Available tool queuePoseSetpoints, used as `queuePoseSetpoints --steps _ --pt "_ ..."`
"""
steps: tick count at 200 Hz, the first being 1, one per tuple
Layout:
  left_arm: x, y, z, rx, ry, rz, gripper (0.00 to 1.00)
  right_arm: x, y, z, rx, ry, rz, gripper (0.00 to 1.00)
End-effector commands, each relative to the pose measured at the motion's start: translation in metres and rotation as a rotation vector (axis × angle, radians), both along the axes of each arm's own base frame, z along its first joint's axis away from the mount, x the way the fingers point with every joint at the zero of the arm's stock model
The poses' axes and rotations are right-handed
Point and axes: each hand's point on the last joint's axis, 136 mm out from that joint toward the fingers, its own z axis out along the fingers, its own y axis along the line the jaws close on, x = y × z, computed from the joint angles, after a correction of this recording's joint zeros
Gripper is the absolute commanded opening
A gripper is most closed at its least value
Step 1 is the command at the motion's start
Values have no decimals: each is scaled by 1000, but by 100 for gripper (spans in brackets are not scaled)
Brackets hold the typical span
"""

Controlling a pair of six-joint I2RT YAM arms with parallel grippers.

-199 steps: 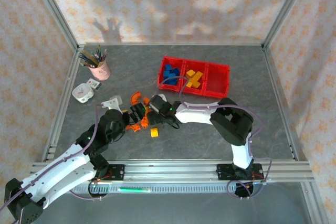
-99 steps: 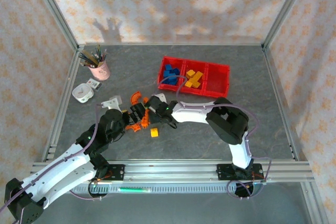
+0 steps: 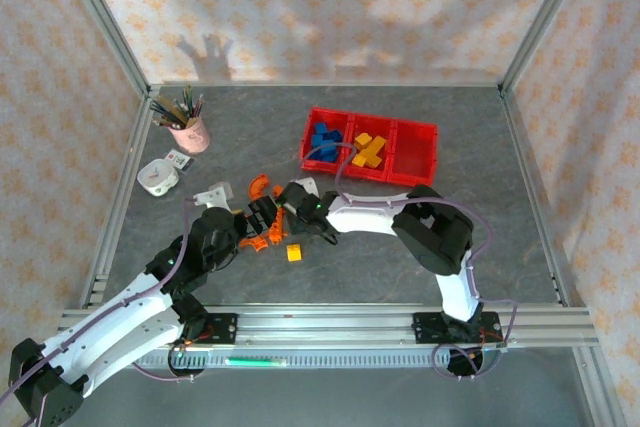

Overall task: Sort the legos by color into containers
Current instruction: Pick up the lego from the center of the table, then place the lego in the container.

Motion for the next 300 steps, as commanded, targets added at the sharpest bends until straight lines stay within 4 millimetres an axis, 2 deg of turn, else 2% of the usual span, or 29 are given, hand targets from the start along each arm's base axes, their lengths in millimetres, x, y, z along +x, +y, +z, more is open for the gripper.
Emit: queuePoseSetpoints --steps 1,29,54,99,119,154,180,213,234,263,300 --pt "3 -4 5 -2 -5 -19 99 13 -12 26 19 -66 -64 66" --pt "5 -10 8 1 -5 -38 99 22 -30 47 52 -81 -114 66" --pt "9 -17 12 -6 -16 -60 99 37 -56 67 84 -103 -169 66" --pt "21 -35 16 -7 -19 -110 99 91 -119 100 84 -175 -311 66" --pt "28 -44 17 -5 -17 -136 99 118 -139 113 71 -214 -360 66" --pt "39 -57 18 9 -12 -161 99 161 -166 113 9 -250 -429 66" --pt "47 -61 18 24 -14 -162 99 186 -172 108 -8 -253 -441 66" --pt "53 -66 20 35 -15 -170 99 208 -182 106 -38 -259 -464 69" --pt "56 -68 23 33 -20 -173 99 213 -182 111 -53 -262 -465 74" --pt "56 -68 25 28 -28 -170 99 206 -179 116 -25 -252 -446 79" --pt "52 -62 29 26 -35 -159 99 175 -164 126 59 -243 -400 81"
